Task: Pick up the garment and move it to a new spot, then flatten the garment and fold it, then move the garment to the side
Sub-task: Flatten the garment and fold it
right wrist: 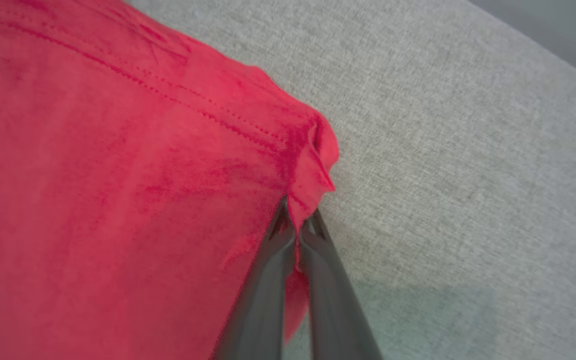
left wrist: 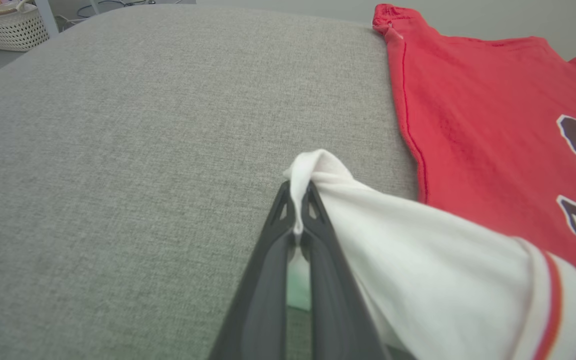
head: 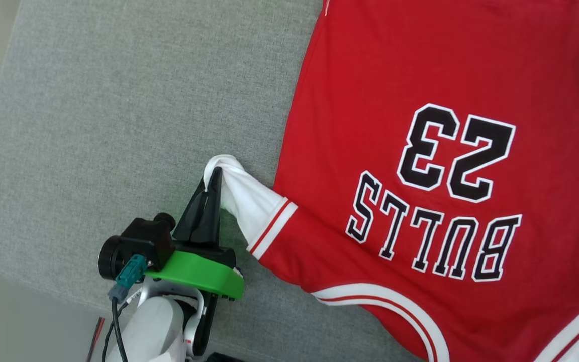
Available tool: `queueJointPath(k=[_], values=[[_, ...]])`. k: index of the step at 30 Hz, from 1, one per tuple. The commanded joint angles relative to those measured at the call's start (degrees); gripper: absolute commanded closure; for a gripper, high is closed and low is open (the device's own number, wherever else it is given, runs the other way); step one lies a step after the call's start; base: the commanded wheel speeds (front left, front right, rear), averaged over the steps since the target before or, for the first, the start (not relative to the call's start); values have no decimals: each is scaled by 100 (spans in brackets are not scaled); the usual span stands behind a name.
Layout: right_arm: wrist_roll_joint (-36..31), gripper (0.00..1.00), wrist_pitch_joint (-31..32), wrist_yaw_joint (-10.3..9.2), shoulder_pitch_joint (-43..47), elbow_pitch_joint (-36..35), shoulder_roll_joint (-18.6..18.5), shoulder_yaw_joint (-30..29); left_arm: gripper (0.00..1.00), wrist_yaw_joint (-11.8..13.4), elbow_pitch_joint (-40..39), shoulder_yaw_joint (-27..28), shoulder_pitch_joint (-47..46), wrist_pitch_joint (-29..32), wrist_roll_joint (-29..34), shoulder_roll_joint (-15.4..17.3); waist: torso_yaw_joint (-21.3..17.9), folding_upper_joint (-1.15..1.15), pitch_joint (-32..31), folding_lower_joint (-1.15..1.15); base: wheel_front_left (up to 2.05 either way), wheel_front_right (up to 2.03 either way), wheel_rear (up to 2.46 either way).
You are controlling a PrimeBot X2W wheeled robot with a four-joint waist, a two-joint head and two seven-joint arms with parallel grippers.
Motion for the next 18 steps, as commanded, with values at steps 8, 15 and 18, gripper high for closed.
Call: queueJointPath(k=[8,15,18], values=[[213,100,-1025,3,450,-277,-268,182,100,-149,133,212,336,-32,176,-72,-295,0,-864,0,0,0,0],[696,100,-1826,3,1409,-1063,-902,48,100,-126,190,326,746,-32,200,23,-563,0,-1553,0,0,0,0],[880,100,-2050,3,2056,-1373,-1149,-152,100,-90,190,369,920,-30,186,99,-681,0,-1782,0,0,0,0]])
